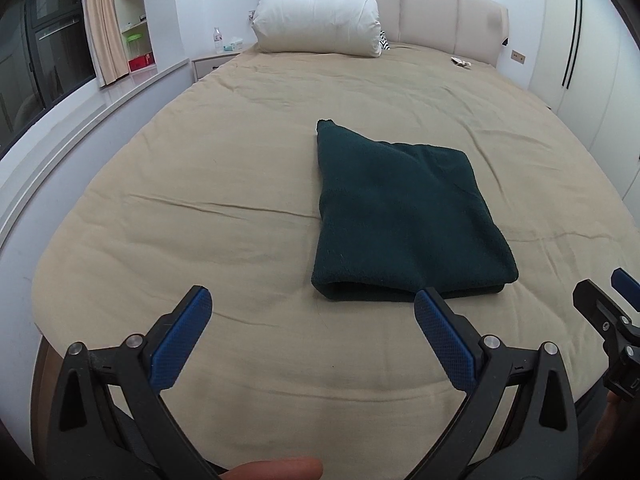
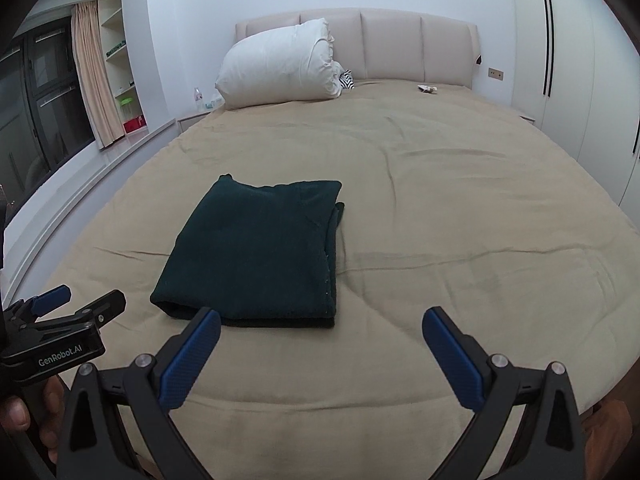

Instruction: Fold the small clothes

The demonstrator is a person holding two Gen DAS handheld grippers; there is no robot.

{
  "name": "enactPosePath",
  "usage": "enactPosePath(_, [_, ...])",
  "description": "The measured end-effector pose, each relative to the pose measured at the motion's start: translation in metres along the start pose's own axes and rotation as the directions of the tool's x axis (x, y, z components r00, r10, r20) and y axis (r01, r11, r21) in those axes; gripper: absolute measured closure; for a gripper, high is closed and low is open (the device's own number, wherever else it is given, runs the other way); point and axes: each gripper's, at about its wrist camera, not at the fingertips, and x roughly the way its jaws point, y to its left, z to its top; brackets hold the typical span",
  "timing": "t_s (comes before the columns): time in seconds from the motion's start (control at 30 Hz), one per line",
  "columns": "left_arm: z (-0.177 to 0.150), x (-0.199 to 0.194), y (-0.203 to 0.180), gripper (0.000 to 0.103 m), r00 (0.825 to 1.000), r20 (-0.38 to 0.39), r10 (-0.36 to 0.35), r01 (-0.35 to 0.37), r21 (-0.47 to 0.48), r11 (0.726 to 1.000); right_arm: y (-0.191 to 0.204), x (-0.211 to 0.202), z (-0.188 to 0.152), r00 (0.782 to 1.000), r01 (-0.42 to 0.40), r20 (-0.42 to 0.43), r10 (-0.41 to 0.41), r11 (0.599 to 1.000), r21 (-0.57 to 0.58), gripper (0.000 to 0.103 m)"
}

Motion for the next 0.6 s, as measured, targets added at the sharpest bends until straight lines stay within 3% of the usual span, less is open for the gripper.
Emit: enactPosePath(0.6, [0.0006,0.0044,-0.0003,0.000,1.000,-0.005,-0.001,0.001,0.002,1.000,0.0009,-0.0002,-0.0052,1.000,-0.004,-0.011,0.004,1.000,0.000,0.000])
